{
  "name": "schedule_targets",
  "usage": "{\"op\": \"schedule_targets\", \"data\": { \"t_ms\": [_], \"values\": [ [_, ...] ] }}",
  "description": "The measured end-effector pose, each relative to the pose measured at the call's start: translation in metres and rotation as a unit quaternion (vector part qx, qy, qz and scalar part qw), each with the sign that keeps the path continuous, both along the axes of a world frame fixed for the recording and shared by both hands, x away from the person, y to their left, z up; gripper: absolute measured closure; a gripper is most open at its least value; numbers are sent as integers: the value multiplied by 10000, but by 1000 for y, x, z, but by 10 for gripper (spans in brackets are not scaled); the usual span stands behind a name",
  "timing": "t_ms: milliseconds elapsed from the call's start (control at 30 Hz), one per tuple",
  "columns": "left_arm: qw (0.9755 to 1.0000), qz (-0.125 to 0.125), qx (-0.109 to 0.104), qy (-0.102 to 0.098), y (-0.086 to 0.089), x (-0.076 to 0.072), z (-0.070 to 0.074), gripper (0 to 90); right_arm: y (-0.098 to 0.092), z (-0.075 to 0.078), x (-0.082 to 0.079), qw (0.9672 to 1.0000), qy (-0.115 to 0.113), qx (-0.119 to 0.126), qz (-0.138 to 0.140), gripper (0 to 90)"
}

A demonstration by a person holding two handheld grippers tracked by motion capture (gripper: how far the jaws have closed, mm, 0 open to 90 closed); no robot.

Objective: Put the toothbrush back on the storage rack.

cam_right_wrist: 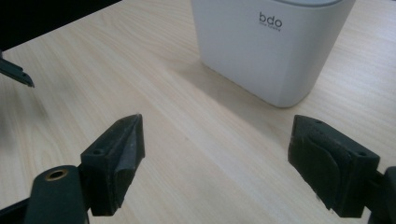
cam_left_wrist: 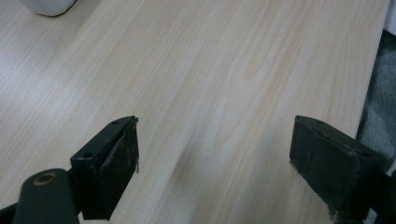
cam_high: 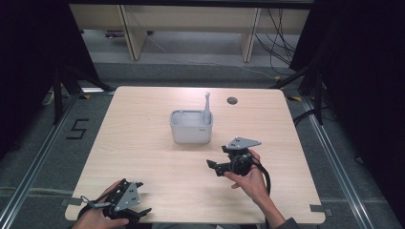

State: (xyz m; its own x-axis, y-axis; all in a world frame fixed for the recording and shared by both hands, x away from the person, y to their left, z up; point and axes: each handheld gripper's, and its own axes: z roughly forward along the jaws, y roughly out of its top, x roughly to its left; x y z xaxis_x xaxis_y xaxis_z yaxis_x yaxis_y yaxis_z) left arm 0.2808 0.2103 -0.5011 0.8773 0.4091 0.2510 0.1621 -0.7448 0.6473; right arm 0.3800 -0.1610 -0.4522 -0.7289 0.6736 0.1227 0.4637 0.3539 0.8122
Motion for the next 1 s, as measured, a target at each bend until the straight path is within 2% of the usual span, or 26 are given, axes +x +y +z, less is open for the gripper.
{"op": "schedule_targets", "data": {
  "t_ms": [67,100,167,200,233,267,300,367,400,433,500,533,567,633,667,700,733,767,800,833,867,900,967,1000],
  "values": [
    [10000,-4,-14,-1,0,0,0,154,-1,-3,-1,9999,-3,44,95,195],
    [10000,0,-9,0,0,0,-1,154,0,-3,-5,9999,139,51,-13,195],
    [10000,3,0,4,0,0,0,154,-2,-5,-7,9999,97,54,28,195],
    [10000,5,3,3,0,0,0,154,-3,-6,-7,10000,3,60,67,196],
    [10000,-4,-5,0,0,0,-1,154,-4,-7,-9,10000,25,34,82,196],
    [10000,1,-4,-2,0,0,-1,154,-3,-7,-12,9998,140,111,-46,196],
    [10000,6,7,0,0,0,0,154,-5,-8,-10,10000,-4,50,80,195],
    [10000,3,6,0,0,0,0,154,-6,-10,-13,9999,27,99,86,195],
    [10000,3,9,-2,0,0,0,154,-6,-12,-13,9998,-26,121,127,196],
    [10000,4,11,0,0,0,0,154,-6,-12,-16,9999,98,98,45,195],
    [10000,1,13,1,0,0,0,154,-8,-15,-18,9998,120,148,83,195],
    [10000,6,6,0,0,0,0,154,-9,-15,-19,9999,54,88,72,196],
    [10000,5,8,-2,0,0,0,154,-9,-15,-22,9997,201,147,5,195],
    [10000,6,10,-1,0,0,0,154,-12,-16,-22,9999,16,133,65,195],
    [10000,6,9,-1,0,0,0,154,-12,-16,-24,9997,129,175,51,195],
    [10000,1,-6,-4,0,0,0,154,-14,-16,-24,9999,-14,109,65,194],
    [10000,1,-8,-7,0,0,-1,154,-13,-16,-26,9998,139,166,23,194],
    [10000,-1,-7,-5,0,0,-1,154,-14,-17,-26,9999,40,144,78,195],
    [10000,-2,-6,-4,0,0,-1,154,-14,-17,-30,9996,194,184,-57,195],
    [10000,0,-6,-4,0,0,0,154,-16,-19,-28,9998,61,159,106,195],
    [10000,5,14,-1,0,0,0,154,-16,-19,-30,9997,155,178,55,194],
    [10000,7,11,-1,0,0,0,154,-17,-19,-30,9998,87,139,106,194],
    [10000,6,13,-2,0,0,0,154,-18,-20,-32,9998,112,152,66,194],
    [10000,6,13,-3,0,0,0,154,-18,-21,-34,9994,220,261,45,194]
  ]
}}
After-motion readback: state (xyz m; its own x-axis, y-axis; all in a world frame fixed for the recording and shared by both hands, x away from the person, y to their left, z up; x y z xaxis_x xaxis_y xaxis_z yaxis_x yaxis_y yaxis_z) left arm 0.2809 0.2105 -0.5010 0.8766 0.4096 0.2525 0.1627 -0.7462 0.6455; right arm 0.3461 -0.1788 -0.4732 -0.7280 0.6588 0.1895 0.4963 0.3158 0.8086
